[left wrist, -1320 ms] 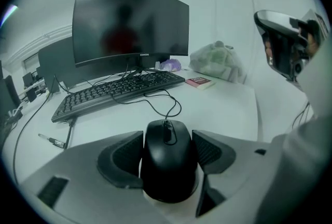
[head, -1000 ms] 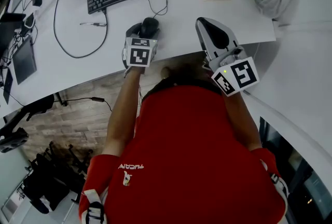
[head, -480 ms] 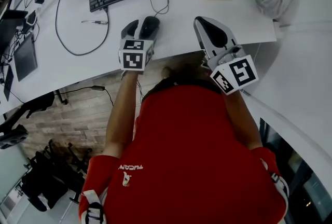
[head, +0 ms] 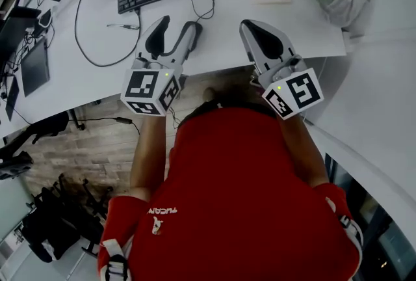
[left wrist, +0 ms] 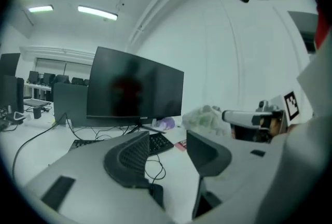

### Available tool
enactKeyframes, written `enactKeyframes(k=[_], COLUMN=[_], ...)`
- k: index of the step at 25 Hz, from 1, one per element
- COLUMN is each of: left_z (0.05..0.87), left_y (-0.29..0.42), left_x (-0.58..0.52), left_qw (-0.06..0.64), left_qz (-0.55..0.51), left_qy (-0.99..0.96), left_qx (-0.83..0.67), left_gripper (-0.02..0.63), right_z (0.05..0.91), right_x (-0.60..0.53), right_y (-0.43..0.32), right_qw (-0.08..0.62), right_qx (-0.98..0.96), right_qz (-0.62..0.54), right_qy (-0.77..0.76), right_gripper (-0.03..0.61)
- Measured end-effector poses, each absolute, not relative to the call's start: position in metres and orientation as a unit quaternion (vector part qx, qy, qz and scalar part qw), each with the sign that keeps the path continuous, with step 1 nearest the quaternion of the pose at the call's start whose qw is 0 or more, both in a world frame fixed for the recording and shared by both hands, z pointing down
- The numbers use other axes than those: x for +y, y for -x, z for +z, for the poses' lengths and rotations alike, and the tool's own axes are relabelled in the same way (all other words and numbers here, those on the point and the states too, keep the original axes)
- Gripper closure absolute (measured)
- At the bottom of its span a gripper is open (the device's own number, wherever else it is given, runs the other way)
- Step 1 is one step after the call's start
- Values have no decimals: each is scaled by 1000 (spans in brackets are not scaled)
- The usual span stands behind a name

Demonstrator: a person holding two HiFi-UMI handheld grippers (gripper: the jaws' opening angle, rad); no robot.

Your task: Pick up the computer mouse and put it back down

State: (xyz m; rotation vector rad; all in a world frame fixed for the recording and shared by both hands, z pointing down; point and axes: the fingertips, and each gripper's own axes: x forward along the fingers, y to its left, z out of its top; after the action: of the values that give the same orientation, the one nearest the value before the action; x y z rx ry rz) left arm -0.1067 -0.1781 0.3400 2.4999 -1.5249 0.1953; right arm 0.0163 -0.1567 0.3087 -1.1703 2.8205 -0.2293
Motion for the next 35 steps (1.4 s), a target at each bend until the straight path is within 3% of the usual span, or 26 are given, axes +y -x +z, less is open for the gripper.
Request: enactKeyframes(k=[3,9,35], left_z=[307,273,268], left_y=[101,95,87], left_x=[-165,-149,-135], left_qw=[68,32,19], left_qz=[20,-3,-27], left_qy=[-859,-853,-848], left_qx=[-507,-521,-529], left_gripper=[472,584,604], right_z=[301,289,287], right_x=[-154,-148,-132], right_y=[-14,-9,8], right_qw=[48,59,55], right_qx=[923,929,938], right_qz=[-72,-65,-37], right_qy=[374,359,339], right_gripper=[574,574,575])
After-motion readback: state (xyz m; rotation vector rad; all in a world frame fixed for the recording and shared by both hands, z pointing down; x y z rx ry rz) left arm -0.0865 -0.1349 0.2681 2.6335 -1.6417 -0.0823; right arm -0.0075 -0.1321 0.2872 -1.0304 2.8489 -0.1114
